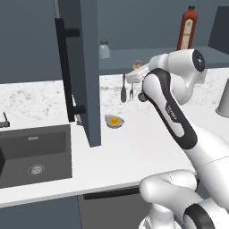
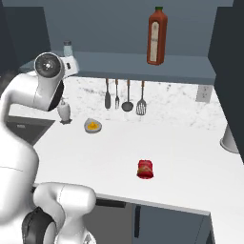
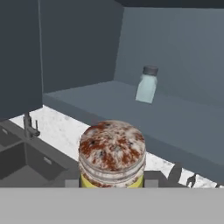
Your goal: Put the shaker and condiment bottle from the counter next to their counterparts in the cabinet.
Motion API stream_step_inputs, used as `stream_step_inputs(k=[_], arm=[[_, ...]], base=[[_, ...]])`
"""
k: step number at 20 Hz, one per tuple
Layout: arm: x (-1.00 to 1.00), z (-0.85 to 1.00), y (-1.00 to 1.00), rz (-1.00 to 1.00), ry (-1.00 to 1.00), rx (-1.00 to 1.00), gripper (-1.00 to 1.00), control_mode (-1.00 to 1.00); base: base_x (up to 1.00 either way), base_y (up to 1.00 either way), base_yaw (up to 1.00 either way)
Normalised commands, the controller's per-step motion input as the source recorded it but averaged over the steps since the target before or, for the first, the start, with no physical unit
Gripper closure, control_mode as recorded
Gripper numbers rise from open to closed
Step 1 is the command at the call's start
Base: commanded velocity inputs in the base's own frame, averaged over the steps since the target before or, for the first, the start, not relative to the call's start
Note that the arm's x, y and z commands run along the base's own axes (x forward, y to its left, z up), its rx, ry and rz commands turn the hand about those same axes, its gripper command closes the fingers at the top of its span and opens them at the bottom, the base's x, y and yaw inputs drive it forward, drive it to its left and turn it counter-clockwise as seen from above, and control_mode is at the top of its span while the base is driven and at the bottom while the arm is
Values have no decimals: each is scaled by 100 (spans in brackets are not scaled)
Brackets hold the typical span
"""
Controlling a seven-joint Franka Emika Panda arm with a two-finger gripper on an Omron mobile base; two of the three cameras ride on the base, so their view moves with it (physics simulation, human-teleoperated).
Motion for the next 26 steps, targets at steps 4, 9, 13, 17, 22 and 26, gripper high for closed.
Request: stream_step_inputs(k=[4,9,13,17,22,26], arm=[[13,73,-2,-2,-12,7,100,-100],[66,-7,8,0,-23,5,100,-100],[89,-18,0,-1,-3,1,100,-100],[78,0,6,-1,4,1,100,-100],[61,-6,30,-1,12,0,100,-100],[38,-6,22,0,1,0,100,-100]], base=[[0,0,0],[0,0,0],[0,0,0],[0,0,0],[0,0,0],[0,0,0]])
